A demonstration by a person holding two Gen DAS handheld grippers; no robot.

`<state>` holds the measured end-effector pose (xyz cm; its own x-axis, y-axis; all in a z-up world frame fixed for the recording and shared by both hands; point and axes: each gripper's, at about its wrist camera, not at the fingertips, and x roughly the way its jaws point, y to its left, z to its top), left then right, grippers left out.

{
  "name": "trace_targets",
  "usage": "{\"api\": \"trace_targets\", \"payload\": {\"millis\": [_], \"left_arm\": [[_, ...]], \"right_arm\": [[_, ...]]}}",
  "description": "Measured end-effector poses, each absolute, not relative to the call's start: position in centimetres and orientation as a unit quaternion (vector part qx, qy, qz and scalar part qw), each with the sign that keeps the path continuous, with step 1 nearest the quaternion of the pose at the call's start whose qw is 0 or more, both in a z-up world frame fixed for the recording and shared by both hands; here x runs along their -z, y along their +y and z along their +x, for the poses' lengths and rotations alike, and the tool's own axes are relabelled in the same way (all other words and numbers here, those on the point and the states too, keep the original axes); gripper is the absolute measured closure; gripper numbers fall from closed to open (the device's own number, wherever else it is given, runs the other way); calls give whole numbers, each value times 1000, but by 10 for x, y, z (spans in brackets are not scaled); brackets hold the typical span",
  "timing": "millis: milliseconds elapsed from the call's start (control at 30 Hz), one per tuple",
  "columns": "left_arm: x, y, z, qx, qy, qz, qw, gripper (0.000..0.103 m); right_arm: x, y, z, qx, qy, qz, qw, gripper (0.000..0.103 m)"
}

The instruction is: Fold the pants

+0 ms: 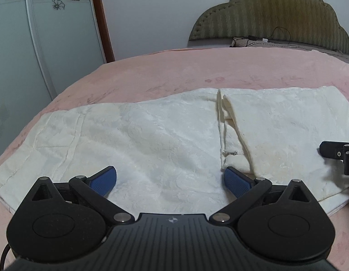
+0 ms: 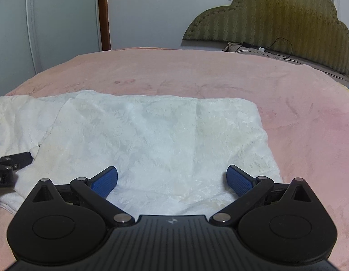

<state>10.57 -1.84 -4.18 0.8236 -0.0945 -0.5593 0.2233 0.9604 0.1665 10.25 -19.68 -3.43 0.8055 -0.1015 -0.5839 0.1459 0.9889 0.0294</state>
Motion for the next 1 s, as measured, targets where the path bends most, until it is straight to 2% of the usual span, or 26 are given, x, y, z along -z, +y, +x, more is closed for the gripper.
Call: {"api": "trace_targets", "payload": {"millis": [1000], "left_arm": [[43,-15,110,89,290,101,948,0]], "right_arm": [[35,-189,103,73,305,18,949,0]]}}
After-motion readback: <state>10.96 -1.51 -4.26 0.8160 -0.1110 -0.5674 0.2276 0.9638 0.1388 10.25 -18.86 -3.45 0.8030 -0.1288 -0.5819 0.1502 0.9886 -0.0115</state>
